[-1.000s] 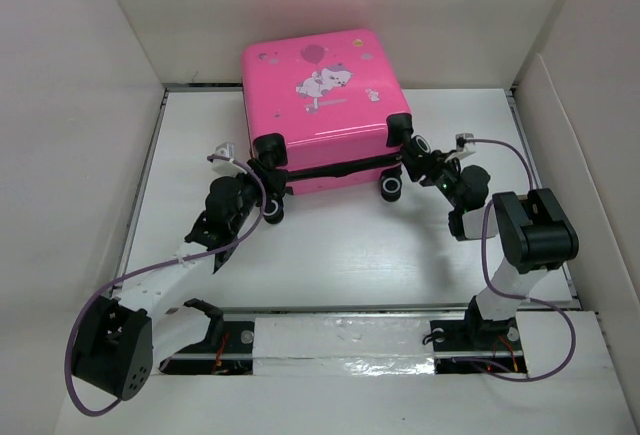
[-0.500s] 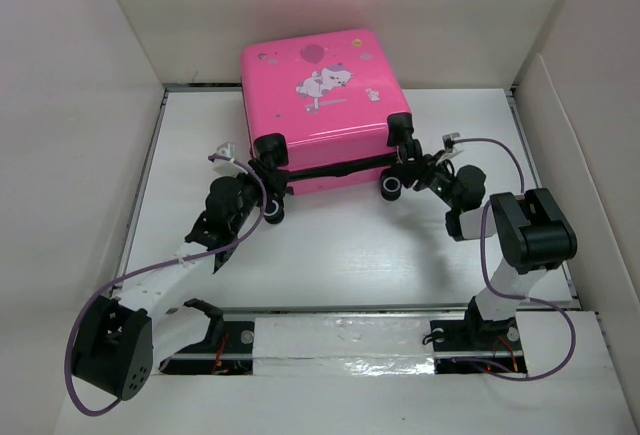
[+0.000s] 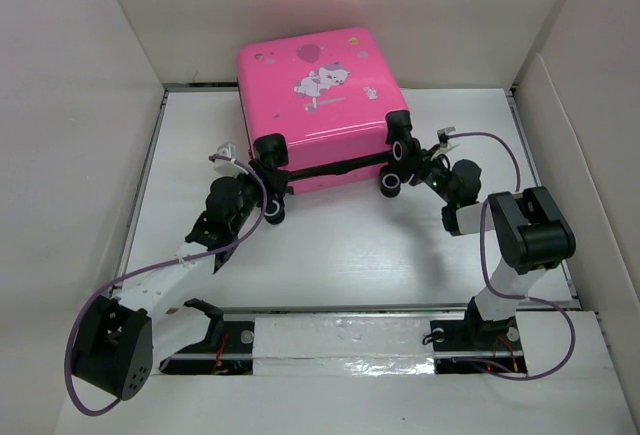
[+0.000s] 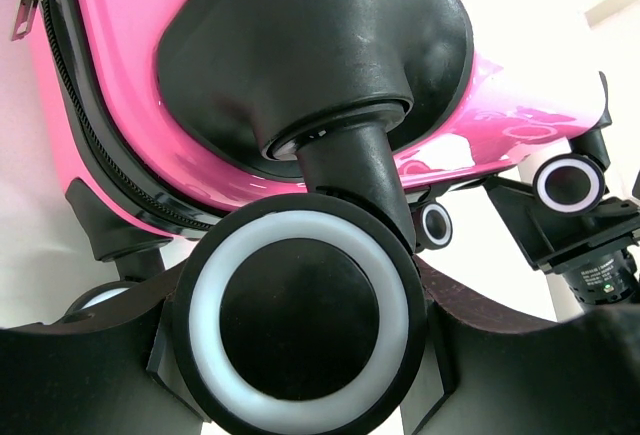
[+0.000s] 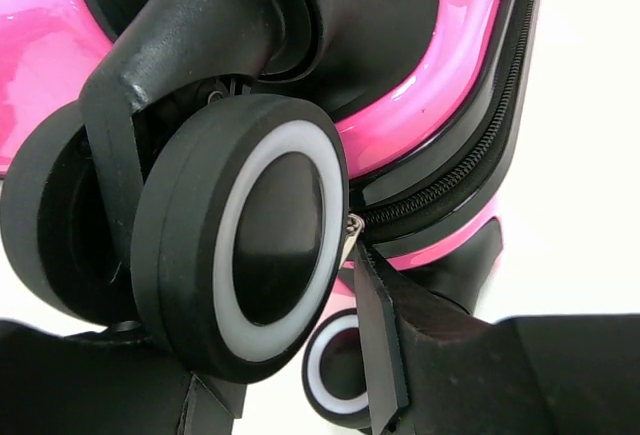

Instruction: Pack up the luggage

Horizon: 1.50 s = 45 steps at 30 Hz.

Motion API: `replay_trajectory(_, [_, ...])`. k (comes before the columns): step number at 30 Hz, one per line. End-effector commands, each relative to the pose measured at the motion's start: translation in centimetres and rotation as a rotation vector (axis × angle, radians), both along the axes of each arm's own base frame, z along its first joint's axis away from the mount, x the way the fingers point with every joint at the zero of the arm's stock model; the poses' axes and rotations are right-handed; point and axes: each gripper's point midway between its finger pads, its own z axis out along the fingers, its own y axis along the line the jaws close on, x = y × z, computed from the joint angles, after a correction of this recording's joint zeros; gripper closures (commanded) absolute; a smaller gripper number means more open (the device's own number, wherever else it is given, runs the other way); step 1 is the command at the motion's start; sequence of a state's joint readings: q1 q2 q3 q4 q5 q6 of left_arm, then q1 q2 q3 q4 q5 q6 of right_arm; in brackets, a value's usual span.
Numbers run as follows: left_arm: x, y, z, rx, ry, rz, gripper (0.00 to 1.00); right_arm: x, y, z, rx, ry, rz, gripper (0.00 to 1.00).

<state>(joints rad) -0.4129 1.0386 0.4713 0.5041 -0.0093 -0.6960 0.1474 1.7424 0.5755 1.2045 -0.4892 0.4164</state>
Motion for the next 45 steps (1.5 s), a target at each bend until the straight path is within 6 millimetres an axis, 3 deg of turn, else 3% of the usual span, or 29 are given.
replay_trajectory(1, [0.2, -1.0, 8.4, -0.117, -0.262, -0.041, 1.0, 1.3, -0.6, 9.7, 0.034, -0.378, -0.108, 0.56])
replay_trajectory(17, [0.2, -1.0, 8.4, -0.114, -0.263, -0.04, 1.0, 2.5, -2.1, 9.1, 0.025, -0.325, -0.278, 0.55])
replay_trajectory(30, [0.2, -1.0, 8.1, -0.109, -0.259, -0.039, 1.0, 1.9, -2.6, 8.9, 0.042, -0.321, -0.328, 0.59])
replay_trajectory(39, [0.2, -0.9, 8.0, -0.11, -0.258, -0.037, 1.0, 2.7, -2.6, 9.3, 0.034, -0.318, -0.335, 0.57])
replay_trajectory(42, [0.1, -0.8, 8.2, -0.108, -0.262, -0.034, 1.0, 2.9, -2.6, 9.4, 0.031, -0.318, -0.34, 0.63])
replay_trajectory(45, [0.1, -0.8, 8.1, -0.108, -0.261, -0.033, 1.0, 3.2, -2.6, 9.4, 0.03, -0.32, -0.34, 0.77])
